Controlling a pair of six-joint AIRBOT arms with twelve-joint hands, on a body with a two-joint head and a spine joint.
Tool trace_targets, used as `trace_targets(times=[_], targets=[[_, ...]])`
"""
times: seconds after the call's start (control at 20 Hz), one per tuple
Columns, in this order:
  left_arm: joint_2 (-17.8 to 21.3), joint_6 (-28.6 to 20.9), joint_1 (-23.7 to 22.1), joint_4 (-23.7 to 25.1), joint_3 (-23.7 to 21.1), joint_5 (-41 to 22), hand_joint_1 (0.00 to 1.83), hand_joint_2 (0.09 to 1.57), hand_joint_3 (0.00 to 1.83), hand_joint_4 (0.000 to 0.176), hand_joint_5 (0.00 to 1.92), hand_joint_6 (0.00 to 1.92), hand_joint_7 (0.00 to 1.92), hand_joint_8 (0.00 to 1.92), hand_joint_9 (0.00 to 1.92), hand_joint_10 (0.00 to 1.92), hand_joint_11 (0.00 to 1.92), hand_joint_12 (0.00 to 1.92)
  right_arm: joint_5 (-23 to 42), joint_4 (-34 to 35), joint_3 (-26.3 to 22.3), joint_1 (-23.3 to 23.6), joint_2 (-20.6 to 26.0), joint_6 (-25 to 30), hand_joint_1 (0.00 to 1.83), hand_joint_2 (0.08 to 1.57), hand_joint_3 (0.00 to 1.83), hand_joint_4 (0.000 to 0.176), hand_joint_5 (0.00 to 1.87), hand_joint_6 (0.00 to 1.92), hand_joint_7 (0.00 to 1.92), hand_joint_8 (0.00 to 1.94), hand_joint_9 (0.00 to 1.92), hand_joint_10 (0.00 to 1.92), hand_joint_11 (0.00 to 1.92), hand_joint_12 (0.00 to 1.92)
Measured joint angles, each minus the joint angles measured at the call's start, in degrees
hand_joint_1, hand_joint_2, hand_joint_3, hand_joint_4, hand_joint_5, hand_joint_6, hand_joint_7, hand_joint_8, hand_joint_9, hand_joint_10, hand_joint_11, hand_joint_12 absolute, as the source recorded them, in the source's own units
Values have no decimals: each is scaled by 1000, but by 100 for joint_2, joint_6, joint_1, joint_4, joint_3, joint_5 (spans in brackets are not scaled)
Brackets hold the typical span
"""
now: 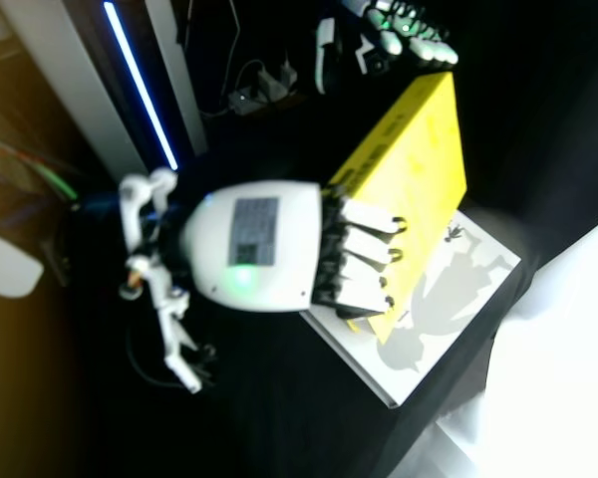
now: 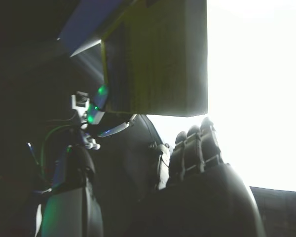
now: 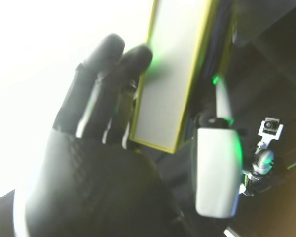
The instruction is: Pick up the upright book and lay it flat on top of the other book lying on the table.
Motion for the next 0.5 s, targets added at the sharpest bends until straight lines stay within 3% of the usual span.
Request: trace_targets(times=[0.05, 0.2, 0.25, 0.35, 0.45, 0.5], targets=[[0, 0, 2, 39, 0, 2, 567, 1117, 16, 160, 0, 0, 0, 0, 0, 0, 0, 0, 37, 138, 50, -74, -35, 28, 1378, 1128, 1, 0, 726, 1181, 1016, 860, 998, 1216, 827, 1563], [0, 2, 20, 28, 0, -17, 534, 1133, 12, 154, 0, 0, 0, 0, 0, 0, 0, 0, 59, 354, 203, -181, -90, 50, 1375, 1138, 1, 0, 680, 1231, 1021, 871, 975, 1230, 780, 1550], [0, 0, 20, 13, 0, -11, 540, 1130, 8, 172, 0, 0, 0, 0, 0, 0, 0, 0, 42, 459, 216, -197, -85, 48, 1377, 1132, 0, 0, 705, 1203, 1028, 867, 981, 1218, 776, 1539], [0, 0, 20, 24, 0, -33, 559, 1144, 10, 176, 0, 0, 0, 0, 0, 0, 0, 0, 22, 481, 289, -201, -92, 48, 1380, 1120, 0, 0, 761, 1184, 1038, 818, 987, 1210, 758, 1551], [0, 0, 26, 24, 0, -33, 571, 1167, 14, 149, 0, 0, 0, 0, 0, 0, 0, 0, -48, 623, 396, -201, -127, 48, 1380, 1121, 0, 0, 768, 1179, 1029, 848, 977, 1214, 743, 1560], [0, 0, 39, 13, 0, -37, 557, 1159, 8, 154, 0, 0, 0, 0, 0, 0, 0, 0, -105, 715, 444, -201, -122, 59, 1379, 1125, 1, 0, 764, 1178, 1019, 874, 970, 1226, 749, 1560]])
